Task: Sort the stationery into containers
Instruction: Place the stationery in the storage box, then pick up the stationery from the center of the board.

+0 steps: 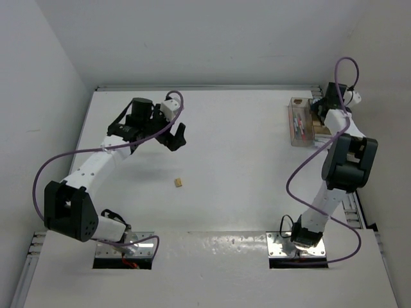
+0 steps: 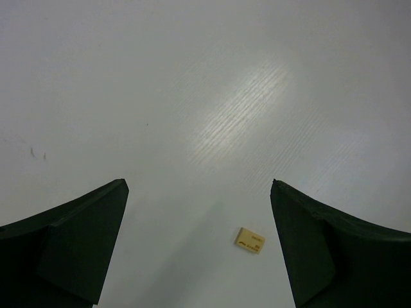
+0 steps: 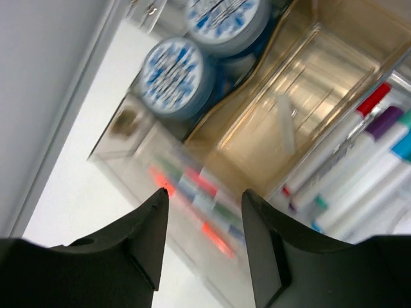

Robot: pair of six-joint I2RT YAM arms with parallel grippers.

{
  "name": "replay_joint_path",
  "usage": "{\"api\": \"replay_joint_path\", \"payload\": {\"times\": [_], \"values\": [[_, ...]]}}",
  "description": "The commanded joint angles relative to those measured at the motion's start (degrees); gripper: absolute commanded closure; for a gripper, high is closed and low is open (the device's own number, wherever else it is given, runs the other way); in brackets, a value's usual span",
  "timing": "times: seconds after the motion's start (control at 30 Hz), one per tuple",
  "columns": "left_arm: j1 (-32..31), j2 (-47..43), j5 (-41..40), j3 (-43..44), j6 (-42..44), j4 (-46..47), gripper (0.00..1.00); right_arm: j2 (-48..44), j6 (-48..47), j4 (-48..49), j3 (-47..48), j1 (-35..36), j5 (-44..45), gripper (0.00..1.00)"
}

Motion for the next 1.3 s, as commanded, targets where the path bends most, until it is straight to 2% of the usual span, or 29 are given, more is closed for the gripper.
{"api": "replay_joint_path", "payload": {"times": [0.0,0.23,0.43,0.63,0.73,1.0,1.27], "values": [[0.7,0.2,-1.7,1.7,7.6,-7.1,0.00,-12.6,-3.8,0.5,-3.9,1.8,-6.9,0.52],[-0.3,-1.0,-6.0,-5.7,15.1,-10.6,0.00,-32.1,-16.7,3.4,-25.8,9.1,-15.0,0.53],[-2.2,2.7,-6.4,-9.5,15.6,-11.8,0.06,-41.2,-17.3,-1.3,-33.6,12.5,-17.8,0.53],[-3.7,3.7,-3.8,-16.4,25.6,-8.8,0.05,-43.4,-17.3,-3.2,-35.6,13.4,-17.8,0.52],[-3.7,4.1,-1.4,-18.8,27.6,-5.9,0.03,-42.3,-16.3,-5.0,-34.5,13.8,-17.8,0.51],[-4.2,7.1,0.4,-19.9,27.0,0.8,0.04,-42.0,-16.6,-6.1,-33.0,16.5,-17.8,0.50],[-6.1,10.4,0.6,-19.7,26.8,2.7,0.06,-41.2,-16.9,-6.7,-32.4,16.5,-17.5,0.50]]}}
